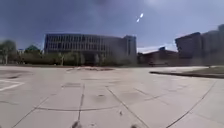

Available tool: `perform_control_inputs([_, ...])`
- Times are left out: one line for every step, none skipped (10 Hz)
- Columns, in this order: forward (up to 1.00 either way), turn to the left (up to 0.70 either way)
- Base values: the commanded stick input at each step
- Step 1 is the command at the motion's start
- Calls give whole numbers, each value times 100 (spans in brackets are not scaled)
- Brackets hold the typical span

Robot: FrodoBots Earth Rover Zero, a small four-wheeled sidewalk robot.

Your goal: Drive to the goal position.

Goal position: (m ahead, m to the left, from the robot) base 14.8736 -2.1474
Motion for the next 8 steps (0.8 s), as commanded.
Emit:
perform_control_inputs([83,3])
perform_control_inputs([33,1])
perform_control_inputs([0,0])
perform_control_inputs([0,0])
perform_control_inputs([0,0])
perform_control_inputs([0,0])
perform_control_inputs([0,0])
perform_control_inputs([0,0])
